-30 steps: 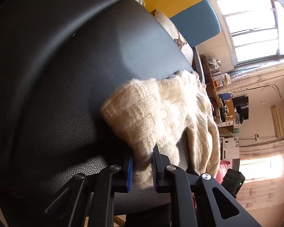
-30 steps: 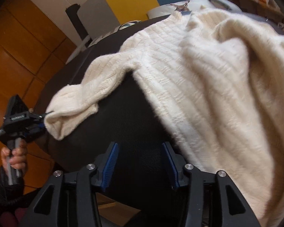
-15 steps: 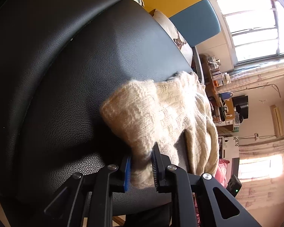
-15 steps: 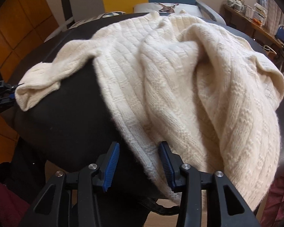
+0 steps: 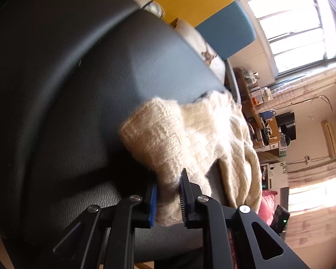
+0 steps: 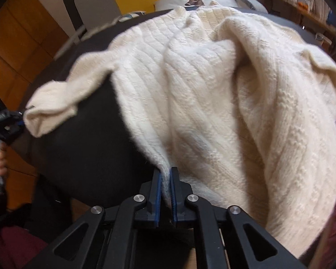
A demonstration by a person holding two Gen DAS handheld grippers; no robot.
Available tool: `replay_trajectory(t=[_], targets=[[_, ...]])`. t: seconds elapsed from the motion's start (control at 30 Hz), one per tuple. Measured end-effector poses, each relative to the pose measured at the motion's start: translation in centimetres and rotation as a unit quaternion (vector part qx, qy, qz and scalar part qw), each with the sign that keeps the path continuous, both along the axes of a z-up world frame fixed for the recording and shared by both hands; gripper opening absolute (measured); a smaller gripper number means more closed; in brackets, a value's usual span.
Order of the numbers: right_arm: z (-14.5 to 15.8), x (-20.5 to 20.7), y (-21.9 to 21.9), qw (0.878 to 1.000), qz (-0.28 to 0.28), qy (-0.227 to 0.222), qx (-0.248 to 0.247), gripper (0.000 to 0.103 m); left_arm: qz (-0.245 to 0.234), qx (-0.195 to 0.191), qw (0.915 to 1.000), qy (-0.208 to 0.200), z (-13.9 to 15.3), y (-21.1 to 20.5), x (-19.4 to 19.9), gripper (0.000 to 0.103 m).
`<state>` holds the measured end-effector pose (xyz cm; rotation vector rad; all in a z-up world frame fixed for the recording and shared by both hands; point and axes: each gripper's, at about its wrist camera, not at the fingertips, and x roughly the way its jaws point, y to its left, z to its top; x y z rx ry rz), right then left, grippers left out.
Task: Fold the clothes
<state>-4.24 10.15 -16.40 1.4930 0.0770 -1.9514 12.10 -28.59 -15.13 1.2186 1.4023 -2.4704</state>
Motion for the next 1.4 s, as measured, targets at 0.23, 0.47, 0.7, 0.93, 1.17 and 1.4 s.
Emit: replay_trajectory(t=[0.23, 0.47, 0.7, 0.93, 1.17, 1.4], targets=[[1.4, 0.9, -4.6, 0.997, 0.043, -0.017, -0.057, 0.003, 0.0, -0.051, 0.9973, 0.053, 5.6, -2.2, -1.4, 0.015], [3.0, 1.9, -9.7, 0.991, 0.095, -0.017, -0.089, 0.011, -0.003, -0.108, 0.9921, 0.064, 9.9, -4.9, -2.8, 0.011], [2.2, 1.0, -4.6, 0.995, 0.07, 0.052, 0.041, 0.023, -0.011, -0.145, 0.9889, 0.03, 9.3, -5.5, -2.8, 0.003], [0.0, 0.4, -1.3, 0.995, 0.039, 0.054, 0.073, 0.034, -0.019, -0.12, 0.992, -0.035, 5.6, -6.0, 0.0, 0.008], [0.1, 0.7, -4.0, 0.991, 0.111, 0.014, 0.07, 0.098, -0.043, -0.114, 0.9902, -0.068, 2.2, -3.9, 1.9, 0.027], [1.8, -0.4, -2.2, 0.998, 0.065, -0.016, 0.011, 0.068, -0.047, -0.165, 0.9786, -0.114, -1.4, -0.8, 0.0, 0.027]])
